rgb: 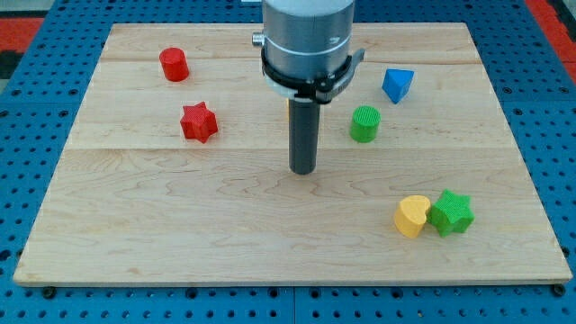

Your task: Move the arm to the top of the yellow heart

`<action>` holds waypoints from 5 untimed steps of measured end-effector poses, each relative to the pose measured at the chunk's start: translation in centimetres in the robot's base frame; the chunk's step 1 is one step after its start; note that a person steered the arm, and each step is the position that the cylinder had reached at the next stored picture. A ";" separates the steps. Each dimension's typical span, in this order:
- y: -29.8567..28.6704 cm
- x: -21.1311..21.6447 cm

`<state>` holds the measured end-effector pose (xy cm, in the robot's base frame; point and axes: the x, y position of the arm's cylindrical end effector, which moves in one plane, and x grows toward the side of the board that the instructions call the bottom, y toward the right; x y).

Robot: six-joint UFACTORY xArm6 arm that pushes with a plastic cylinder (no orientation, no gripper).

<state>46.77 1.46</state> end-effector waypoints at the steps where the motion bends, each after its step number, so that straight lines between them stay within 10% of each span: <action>1: 3.2 -1.1; 5: 12.9 -1.4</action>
